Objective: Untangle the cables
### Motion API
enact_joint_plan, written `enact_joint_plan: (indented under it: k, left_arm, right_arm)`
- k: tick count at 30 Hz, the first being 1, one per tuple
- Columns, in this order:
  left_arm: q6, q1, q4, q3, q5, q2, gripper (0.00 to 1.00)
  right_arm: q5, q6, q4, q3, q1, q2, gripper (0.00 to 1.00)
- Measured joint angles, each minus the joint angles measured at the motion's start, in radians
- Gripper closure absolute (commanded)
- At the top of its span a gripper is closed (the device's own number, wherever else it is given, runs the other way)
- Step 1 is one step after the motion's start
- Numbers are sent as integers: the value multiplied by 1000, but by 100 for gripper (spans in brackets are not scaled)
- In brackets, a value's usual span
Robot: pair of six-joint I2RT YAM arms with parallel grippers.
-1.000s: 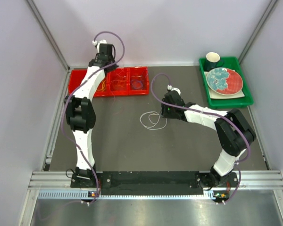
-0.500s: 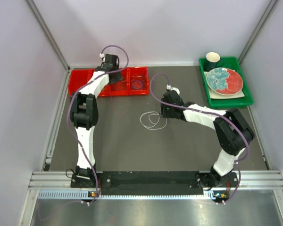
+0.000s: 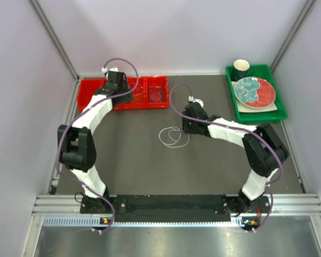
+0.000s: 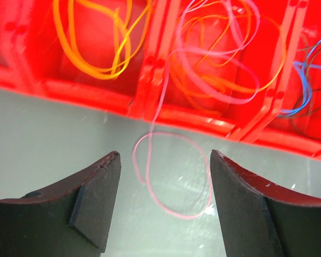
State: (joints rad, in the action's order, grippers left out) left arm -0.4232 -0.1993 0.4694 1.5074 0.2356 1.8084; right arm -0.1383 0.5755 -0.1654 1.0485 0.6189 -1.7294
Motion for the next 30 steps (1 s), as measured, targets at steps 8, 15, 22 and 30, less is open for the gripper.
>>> enact_joint_plan:
  k: [8, 15, 22, 30]
  left_arm:
    - [0, 0, -22, -143, 19, -48, 32]
    - [3, 0, -63, -163, 20, 26, 37]
    - [24, 0, -125, -163, 24, 118, 40]
    - [53, 0, -175, -151, 35, 194, 57]
  right_arm:
    - [0, 0, 0, 0, 0, 0, 57]
    - [0, 0, 0, 0, 0, 0, 57]
    - [0, 0, 0, 0, 0, 0, 57]
    - [0, 0, 0, 0, 0, 0, 57]
